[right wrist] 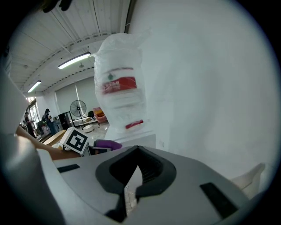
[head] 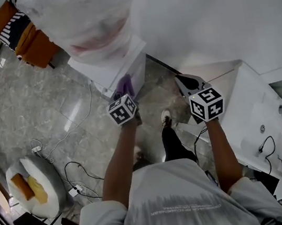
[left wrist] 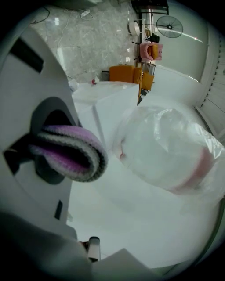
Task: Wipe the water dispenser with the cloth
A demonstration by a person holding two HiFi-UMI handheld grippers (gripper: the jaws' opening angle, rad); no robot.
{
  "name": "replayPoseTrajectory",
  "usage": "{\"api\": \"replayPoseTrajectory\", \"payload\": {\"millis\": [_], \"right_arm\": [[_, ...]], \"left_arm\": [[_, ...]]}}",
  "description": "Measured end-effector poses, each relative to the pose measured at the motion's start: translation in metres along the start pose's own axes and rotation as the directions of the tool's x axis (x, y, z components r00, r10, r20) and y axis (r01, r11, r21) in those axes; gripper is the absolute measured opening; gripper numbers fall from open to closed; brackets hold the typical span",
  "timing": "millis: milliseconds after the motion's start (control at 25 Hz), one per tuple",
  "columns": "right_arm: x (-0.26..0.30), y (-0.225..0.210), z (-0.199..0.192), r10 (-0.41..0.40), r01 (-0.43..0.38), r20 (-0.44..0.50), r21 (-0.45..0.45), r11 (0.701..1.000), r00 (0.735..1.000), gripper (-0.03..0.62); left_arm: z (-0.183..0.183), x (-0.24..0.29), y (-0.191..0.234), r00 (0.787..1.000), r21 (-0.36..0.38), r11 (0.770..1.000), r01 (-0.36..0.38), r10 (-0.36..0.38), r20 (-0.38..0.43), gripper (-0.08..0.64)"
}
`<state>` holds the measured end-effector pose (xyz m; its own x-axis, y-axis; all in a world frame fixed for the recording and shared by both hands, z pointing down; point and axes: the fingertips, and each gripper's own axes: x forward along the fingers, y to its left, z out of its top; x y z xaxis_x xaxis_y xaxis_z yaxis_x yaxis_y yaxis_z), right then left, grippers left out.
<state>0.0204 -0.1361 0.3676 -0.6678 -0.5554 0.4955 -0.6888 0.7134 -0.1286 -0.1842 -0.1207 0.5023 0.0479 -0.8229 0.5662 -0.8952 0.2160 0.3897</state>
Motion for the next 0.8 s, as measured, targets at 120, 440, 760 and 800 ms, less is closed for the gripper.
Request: {"api": "replayPoseTrajectory", "payload": {"millis": [120,440,760,800], "right_arm": [[-0.004,0.019,0.004,0.007,-0.007,0.012,-0.001,1.0,1.0,0.008],[-0.01,0.056,0.01,0.016,-0.015,0.049,-0.011,1.0,0.999,0.008],[-0.024,0.06,-0.004,0.007,-0.008,0.043,0.011,1.0,0.999,0.008],[-0.025,0.058,-0.005,0.005,-0.006,0.04,0.018,1.0,0.999,0.008]], "left_arm": [[0.007,-0.029,0.015,1.0,0.018,1.0,-0.009,0.009,0.021,0.055],[0.058,-0.078,0.045,0.985,0.246,0.96,-0.131,0.098,0.144,0.055],[0.091,-0.053,0.035,0.969,0.68,0.691,-0.246,0.179,0.169,0.055],[0.086,-0.043,0.032,0.973,0.729,0.645,-0.228,0.183,0.143,0.055]]}}
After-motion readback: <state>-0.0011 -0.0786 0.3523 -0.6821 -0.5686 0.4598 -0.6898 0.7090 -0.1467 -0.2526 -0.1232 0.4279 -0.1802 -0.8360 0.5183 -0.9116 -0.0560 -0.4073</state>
